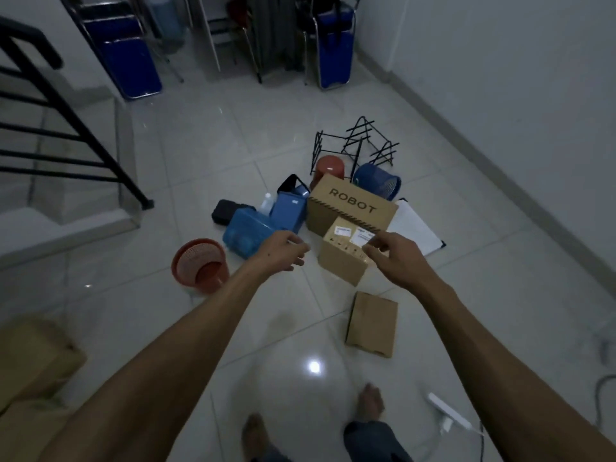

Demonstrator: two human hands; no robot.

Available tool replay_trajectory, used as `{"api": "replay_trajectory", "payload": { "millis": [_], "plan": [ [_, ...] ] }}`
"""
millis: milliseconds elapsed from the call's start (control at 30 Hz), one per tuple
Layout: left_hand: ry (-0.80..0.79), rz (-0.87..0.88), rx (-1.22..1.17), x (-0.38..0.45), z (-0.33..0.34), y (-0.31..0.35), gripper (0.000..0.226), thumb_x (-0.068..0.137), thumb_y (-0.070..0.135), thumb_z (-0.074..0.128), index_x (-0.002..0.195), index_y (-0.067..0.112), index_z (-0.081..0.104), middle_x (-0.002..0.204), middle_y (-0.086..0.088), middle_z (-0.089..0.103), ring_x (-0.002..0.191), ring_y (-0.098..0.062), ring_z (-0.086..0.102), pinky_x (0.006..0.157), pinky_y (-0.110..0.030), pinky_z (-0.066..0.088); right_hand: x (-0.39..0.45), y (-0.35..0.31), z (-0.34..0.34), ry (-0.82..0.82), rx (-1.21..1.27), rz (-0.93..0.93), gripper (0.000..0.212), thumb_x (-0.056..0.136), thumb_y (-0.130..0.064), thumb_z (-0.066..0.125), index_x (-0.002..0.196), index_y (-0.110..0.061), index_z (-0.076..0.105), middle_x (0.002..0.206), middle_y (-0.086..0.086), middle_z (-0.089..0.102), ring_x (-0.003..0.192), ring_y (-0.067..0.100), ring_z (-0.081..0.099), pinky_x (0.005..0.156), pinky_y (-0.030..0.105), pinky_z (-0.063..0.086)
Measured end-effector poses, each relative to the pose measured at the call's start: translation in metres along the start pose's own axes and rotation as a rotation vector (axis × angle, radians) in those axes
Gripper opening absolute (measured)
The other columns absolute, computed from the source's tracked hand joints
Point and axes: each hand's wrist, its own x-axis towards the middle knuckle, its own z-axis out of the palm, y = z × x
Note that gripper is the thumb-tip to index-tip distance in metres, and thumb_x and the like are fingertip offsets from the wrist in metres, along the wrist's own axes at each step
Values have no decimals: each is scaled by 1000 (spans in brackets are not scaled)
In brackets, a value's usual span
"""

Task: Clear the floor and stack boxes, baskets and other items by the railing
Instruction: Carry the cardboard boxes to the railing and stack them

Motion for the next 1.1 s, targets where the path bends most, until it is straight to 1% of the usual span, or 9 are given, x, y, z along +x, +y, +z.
{"api": "replay_trajectory", "payload": {
  "millis": [100,267,467,567,667,833,900,967,1100],
  "plan": [
    [-5,-51,-99,25,43,36,20,98,24,61,113,10,60,107,-10,67,93,-17,69,84,-34,58,16,54,-33,-6,34,56,28,97,-40,58,106,-16,69,106,3,69,94,17,62,80,33,50],
    [11,-121,-169,64,103,68,20,97,27,62,111,13,59,104,-8,68,97,-20,68,92,-42,58,51,119,-73,-77,52,139,29,98,-40,57,104,-14,68,101,2,70,91,17,63,74,28,44],
    [32,-223,-171,129,134,75,17,97,26,62,108,16,53,107,-9,64,99,-22,67,91,-43,58,123,164,-68,-165,82,247,33,98,-46,56,99,-14,63,98,3,67,88,18,60,71,28,39],
    [47,-256,-124,180,144,72,21,97,27,62,113,16,52,105,-6,63,96,-20,66,86,-38,59,168,182,-43,-228,76,311,36,97,-50,54,99,-14,60,97,2,64,86,17,56,72,28,39],
    [60,-284,-23,247,157,60,22,96,30,61,111,19,49,101,-1,60,96,-20,64,85,-38,58,219,206,-4,-279,81,390,48,96,-56,52,111,-11,58,110,8,64,92,20,54,75,30,38],
    [13,-214,190,373,183,14,51,96,37,59,137,10,43,126,-8,56,101,-18,54,76,-27,44,311,254,86,-364,159,560,67,97,-56,51,138,-3,45,139,16,52,124,31,51,88,31,39],
    [2,-196,247,424,195,-9,59,94,43,60,139,8,40,129,-12,53,108,-22,56,79,-31,49,344,275,124,-368,191,629,72,97,-54,52,143,0,39,145,18,47,131,31,47,93,30,39],
    [-6,-196,290,471,207,-32,62,93,45,60,137,8,40,129,-14,50,111,-25,56,84,-37,54,371,299,161,-359,236,709,74,97,-52,54,144,1,35,147,19,45,133,31,46,91,28,37],
    [-22,-196,365,547,227,-71,64,92,43,62,140,8,38,134,-15,42,123,-28,46,95,-41,49,413,341,223,-312,338,875,81,94,-51,61,147,0,27,148,18,43,133,30,45,92,27,37]
  ]
}}
